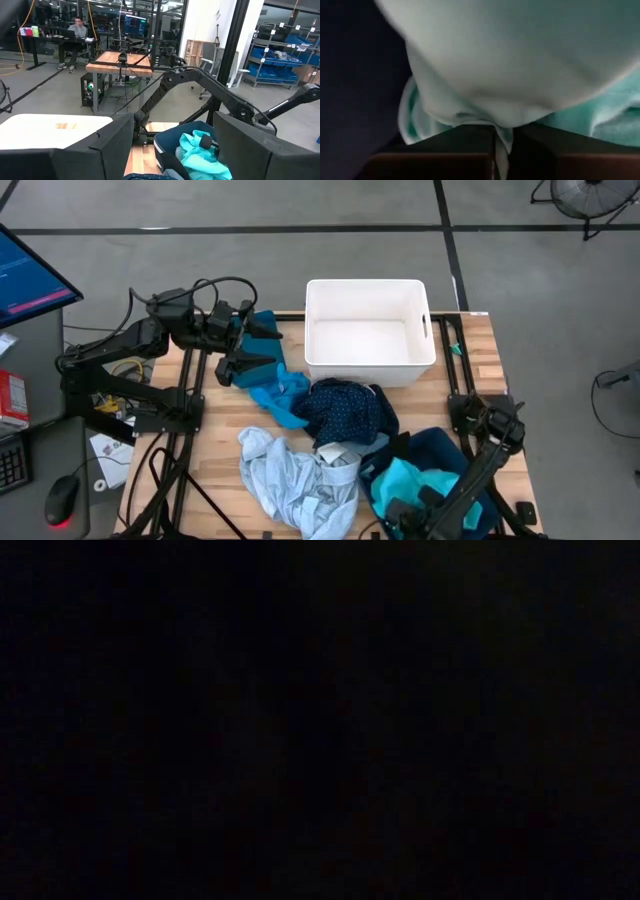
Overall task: Pick & Place Cloths
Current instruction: Put the light blue shorts into the dark blue bin
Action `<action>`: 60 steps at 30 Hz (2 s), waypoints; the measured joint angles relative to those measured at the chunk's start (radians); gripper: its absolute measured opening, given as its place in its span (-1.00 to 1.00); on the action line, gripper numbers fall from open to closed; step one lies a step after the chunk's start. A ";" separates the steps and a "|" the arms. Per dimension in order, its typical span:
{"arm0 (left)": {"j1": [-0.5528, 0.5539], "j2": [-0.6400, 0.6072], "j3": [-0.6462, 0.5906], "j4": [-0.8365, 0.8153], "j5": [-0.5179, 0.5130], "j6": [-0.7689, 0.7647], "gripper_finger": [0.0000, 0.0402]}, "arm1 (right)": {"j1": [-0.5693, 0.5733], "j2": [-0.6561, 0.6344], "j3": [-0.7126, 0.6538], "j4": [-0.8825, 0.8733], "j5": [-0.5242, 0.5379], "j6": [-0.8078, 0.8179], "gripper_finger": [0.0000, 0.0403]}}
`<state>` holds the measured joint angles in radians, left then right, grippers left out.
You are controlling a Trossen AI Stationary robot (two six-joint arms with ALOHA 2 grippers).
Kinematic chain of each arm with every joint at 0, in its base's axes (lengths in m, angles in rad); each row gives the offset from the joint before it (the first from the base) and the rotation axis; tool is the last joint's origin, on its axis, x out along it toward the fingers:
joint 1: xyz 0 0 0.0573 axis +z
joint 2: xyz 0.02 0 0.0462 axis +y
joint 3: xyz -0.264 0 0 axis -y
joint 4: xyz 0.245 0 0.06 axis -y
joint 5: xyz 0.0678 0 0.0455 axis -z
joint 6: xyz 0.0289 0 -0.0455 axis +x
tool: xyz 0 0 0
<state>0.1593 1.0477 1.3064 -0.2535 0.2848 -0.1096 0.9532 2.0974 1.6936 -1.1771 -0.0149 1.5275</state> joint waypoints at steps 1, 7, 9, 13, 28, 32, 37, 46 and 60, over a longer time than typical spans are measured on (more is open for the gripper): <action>0.000 0.000 0.000 0.000 0.000 0.000 0.28 | 0.003 -0.006 -0.027 0.052 -0.004 0.020 -1.00; 0.000 0.000 0.000 0.000 0.000 0.000 0.28 | 0.012 -0.080 -0.203 0.291 -0.027 0.078 -1.00; 0.000 0.000 0.000 0.002 0.000 0.000 0.28 | 0.005 -0.122 -0.255 0.287 -0.053 0.074 -1.00; 0.000 0.000 0.000 0.006 0.000 0.000 0.28 | -0.013 -0.236 -0.334 0.198 -0.034 0.100 -0.94; 0.000 0.000 0.000 0.003 0.000 0.000 0.28 | -0.040 -0.662 -0.359 0.304 -0.005 0.161 0.16; 0.000 0.000 0.000 0.003 0.000 0.000 0.28 | -0.049 -0.699 -0.357 0.129 0.222 0.179 -0.03; 0.000 0.000 0.000 0.001 0.000 0.000 0.28 | -0.083 -0.600 -0.396 0.023 0.250 0.094 -0.84; 0.000 0.000 0.000 -0.003 0.000 0.000 0.28 | -0.128 -0.404 -0.635 0.490 0.115 0.103 -0.97; 0.000 -0.002 -0.098 -0.021 0.000 0.026 0.26 | -0.180 -0.352 -0.674 0.560 -0.076 0.003 -0.96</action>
<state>0.1593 1.0459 1.2082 -0.2743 0.2844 -0.0832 0.7735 1.7457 1.0199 -0.6169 -0.0914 1.5309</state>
